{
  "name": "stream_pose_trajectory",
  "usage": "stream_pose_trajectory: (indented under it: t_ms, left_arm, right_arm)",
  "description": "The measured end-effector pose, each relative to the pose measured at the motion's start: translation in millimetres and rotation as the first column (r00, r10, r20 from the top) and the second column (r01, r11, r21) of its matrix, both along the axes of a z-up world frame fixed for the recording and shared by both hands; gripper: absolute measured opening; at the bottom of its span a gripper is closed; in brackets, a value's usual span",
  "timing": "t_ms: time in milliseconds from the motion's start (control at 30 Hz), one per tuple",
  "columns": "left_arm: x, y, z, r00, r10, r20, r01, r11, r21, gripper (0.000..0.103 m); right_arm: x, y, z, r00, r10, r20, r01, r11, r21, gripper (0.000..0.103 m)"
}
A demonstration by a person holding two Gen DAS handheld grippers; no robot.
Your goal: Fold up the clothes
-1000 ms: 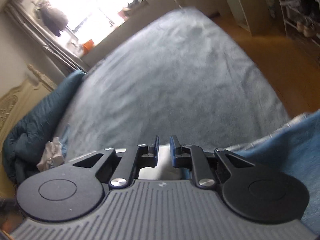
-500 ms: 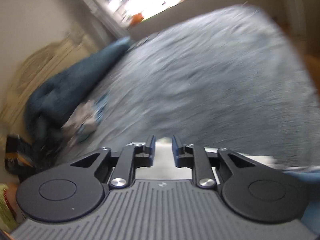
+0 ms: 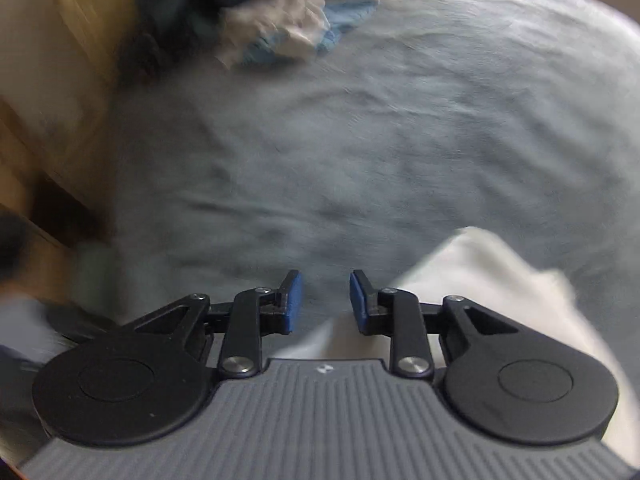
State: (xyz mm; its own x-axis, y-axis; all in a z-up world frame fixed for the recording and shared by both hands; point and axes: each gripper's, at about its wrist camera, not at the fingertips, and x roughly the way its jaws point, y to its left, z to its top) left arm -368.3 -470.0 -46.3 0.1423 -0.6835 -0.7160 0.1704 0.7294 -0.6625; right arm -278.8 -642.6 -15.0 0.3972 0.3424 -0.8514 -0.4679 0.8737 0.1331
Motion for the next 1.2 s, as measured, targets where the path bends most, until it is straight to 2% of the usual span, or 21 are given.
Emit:
stream_pose_trajectory:
  t_ms: [33, 67, 133, 200, 300, 433, 533, 600, 633, 700, 733, 767, 800, 833, 900, 933, 967, 1000, 1067, 1133, 1200]
  left_arm:
    - [1, 1, -1, 1.0, -0.007, 0.005, 0.007, 1.0, -0.004, 0.057]
    - [3, 1, -1, 1.0, -0.018, 0.009, 0.018, 1.0, -0.003, 0.057]
    - [3, 1, 1, 0.999, -0.038, 0.02, 0.038, 0.999, -0.003, 0.059]
    - [4, 4, 3, 0.999, -0.049, 0.018, 0.049, 0.999, -0.009, 0.059]
    - [9, 10, 9, 0.998, -0.066, 0.011, 0.066, 0.998, -0.006, 0.059]
    - [13, 17, 26, 0.99, -0.133, 0.046, 0.132, 0.991, 0.015, 0.058]
    - [17, 18, 31, 0.977, -0.208, 0.055, 0.208, 0.978, 0.018, 0.057]
    - [19, 15, 32, 0.962, -0.268, 0.048, 0.267, 0.963, 0.019, 0.057]
    - [20, 13, 32, 0.956, -0.29, 0.043, 0.289, 0.957, 0.019, 0.057]
    - [20, 10, 32, 0.946, -0.321, 0.036, 0.32, 0.947, 0.021, 0.057]
    - [21, 10, 33, 0.944, -0.329, 0.032, 0.329, 0.944, 0.017, 0.057]
    - [22, 10, 36, 0.943, -0.332, 0.029, 0.332, 0.943, 0.01, 0.057]
    - [24, 11, 38, 0.942, -0.335, 0.026, 0.335, 0.942, 0.003, 0.057]
    - [25, 12, 40, 0.942, -0.335, 0.022, 0.335, 0.942, -0.009, 0.057]
    - [32, 11, 40, 0.945, -0.327, 0.0, 0.327, 0.944, -0.033, 0.057]
    - [35, 9, 39, 0.944, -0.329, -0.013, 0.329, 0.944, -0.041, 0.058]
    - [38, 6, 36, 0.942, -0.334, -0.023, 0.332, 0.942, -0.041, 0.058]
    - [41, 3, 33, 0.941, -0.337, -0.032, 0.336, 0.941, -0.037, 0.058]
    - [45, -4, 25, 0.938, -0.342, -0.05, 0.341, 0.94, -0.028, 0.059]
    - [46, -10, 16, 0.935, -0.346, -0.074, 0.344, 0.938, -0.035, 0.059]
    - [45, -15, 7, 0.932, -0.348, -0.1, 0.344, 0.937, -0.058, 0.059]
  right_arm:
    - [11, -11, -5, 0.997, -0.072, 0.021, 0.073, 0.997, -0.017, 0.0]
    - [20, -26, -6, 0.985, -0.167, 0.049, 0.167, 0.986, 0.007, 0.0]
    - [27, -49, 6, 0.925, -0.356, 0.135, 0.355, 0.934, 0.037, 0.005]
    - [24, -65, 23, 0.872, -0.463, 0.16, 0.452, 0.886, 0.097, 0.005]
    - [-1, -69, 50, 0.842, -0.517, 0.154, 0.501, 0.855, 0.135, 0.005]
    - [-62, -69, 84, 0.805, -0.564, 0.182, 0.56, 0.825, 0.078, 0.005]
    - [-112, -76, 96, 0.75, -0.636, 0.183, 0.643, 0.765, 0.024, 0.005]
    - [-146, -86, 95, 0.688, -0.709, 0.155, 0.714, 0.7, 0.031, 0.006]
    - [-162, -93, 91, 0.654, -0.747, 0.118, 0.748, 0.662, 0.048, 0.008]
    - [-193, -99, 70, 0.608, -0.793, 0.028, 0.793, 0.609, 0.036, 0.012]
    - [-207, -100, 56, 0.572, -0.82, -0.021, 0.82, 0.572, -0.008, 0.013]
    - [-220, -102, 46, 0.517, -0.854, -0.059, 0.853, 0.52, -0.052, 0.015]
    - [-237, -104, 45, 0.463, -0.883, -0.077, 0.884, 0.466, -0.027, 0.015]
    - [-256, -107, 50, 0.415, -0.905, -0.091, 0.91, 0.412, 0.055, 0.016]
    - [-285, -117, 59, 0.319, -0.94, -0.123, 0.931, 0.287, 0.226, 0.029]
    - [-294, -123, 60, 0.283, -0.949, -0.137, 0.928, 0.235, 0.288, 0.044]
    - [-298, -129, 58, 0.259, -0.954, -0.149, 0.922, 0.198, 0.334, 0.054]
    - [-300, -135, 53, 0.246, -0.956, -0.161, 0.912, 0.173, 0.371, 0.056]
    - [-297, -150, 37, 0.243, -0.947, -0.21, 0.896, 0.137, 0.422, 0.063]
    - [-291, -164, 12, 0.239, -0.923, -0.302, 0.888, 0.081, 0.453, 0.065]
    - [-284, -168, -15, 0.238, -0.891, -0.386, 0.892, 0.043, 0.451, 0.065]
